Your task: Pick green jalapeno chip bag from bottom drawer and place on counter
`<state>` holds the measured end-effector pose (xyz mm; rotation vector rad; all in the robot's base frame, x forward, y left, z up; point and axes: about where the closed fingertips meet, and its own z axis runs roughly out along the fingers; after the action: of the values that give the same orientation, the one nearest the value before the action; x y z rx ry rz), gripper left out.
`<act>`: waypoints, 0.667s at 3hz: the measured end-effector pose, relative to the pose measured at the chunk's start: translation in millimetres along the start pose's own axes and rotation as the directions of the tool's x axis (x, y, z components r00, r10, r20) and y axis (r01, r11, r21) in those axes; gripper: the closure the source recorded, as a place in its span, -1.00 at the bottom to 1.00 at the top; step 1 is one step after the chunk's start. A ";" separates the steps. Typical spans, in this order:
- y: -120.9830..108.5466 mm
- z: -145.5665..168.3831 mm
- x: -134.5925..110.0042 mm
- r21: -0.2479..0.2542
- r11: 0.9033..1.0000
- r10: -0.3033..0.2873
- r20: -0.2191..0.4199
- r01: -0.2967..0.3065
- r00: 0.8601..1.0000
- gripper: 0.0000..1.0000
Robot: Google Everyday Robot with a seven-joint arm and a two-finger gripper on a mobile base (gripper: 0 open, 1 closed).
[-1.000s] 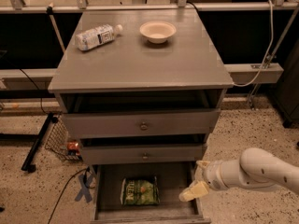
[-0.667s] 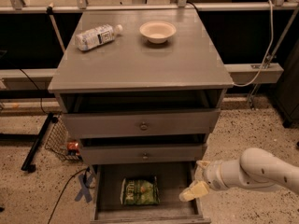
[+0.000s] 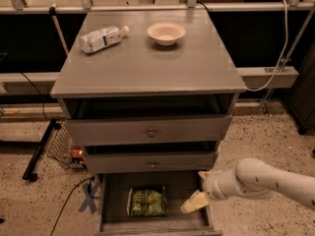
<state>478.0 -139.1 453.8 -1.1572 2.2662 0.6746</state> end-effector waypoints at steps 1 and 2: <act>-5.8 26.7 8.8 -0.017 1.000 0.002 -0.009 -0.002 1.000 -1.00; -8.5 49.8 21.7 -0.036 0.999 0.017 -0.018 -0.018 1.000 -1.00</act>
Offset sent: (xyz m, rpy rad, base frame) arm 0.0078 0.0172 -0.0833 0.0128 0.0709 0.0092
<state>484.4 -125.0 401.1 -1.1658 2.2906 0.7179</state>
